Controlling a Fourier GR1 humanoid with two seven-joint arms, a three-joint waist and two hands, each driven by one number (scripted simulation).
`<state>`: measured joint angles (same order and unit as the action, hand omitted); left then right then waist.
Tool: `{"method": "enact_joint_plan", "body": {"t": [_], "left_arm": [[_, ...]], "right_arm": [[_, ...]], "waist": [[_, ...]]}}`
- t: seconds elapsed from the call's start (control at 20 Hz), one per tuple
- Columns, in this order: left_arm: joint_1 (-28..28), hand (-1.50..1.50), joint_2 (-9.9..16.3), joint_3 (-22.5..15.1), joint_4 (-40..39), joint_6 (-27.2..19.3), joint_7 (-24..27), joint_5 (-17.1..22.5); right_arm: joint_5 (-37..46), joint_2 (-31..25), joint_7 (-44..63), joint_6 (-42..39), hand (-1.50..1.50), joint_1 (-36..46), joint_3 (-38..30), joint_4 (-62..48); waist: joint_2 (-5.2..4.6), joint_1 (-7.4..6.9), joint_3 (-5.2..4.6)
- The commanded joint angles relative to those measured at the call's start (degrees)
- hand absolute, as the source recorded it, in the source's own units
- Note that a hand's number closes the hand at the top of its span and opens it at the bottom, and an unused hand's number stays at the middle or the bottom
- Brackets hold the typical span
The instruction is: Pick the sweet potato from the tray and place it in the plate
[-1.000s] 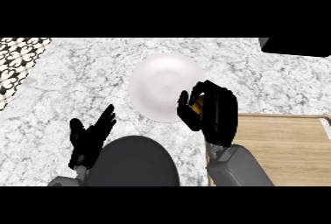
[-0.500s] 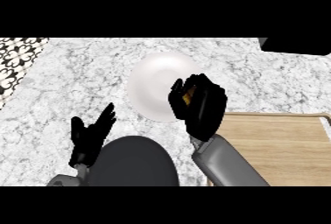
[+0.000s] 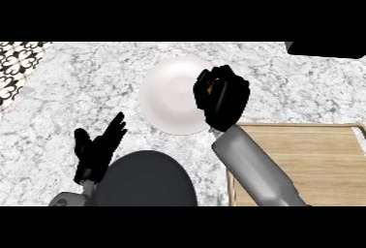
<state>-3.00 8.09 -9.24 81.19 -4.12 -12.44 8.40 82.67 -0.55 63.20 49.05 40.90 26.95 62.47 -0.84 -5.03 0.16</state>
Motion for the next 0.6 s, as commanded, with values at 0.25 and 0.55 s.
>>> {"method": "enact_joint_plan", "body": {"t": [0.25,0.55], "left_arm": [[-0.7,0.00,-0.9,-0.7,-1.0,-0.1,-0.2,-0.7],[-3.3,0.00,-0.9,-0.3,-1.2,0.0,-1.9,-0.6]], "right_arm": [[-8.4,0.5,9.3,8.0,1.50,4.4,-6.7,-14.2],[-26.9,0.5,-0.3,5.1,-1.50,7.8,-4.3,-24.2]], "waist": [[-0.77,-0.38,-0.07],[-1.09,-1.37,0.01]]}}
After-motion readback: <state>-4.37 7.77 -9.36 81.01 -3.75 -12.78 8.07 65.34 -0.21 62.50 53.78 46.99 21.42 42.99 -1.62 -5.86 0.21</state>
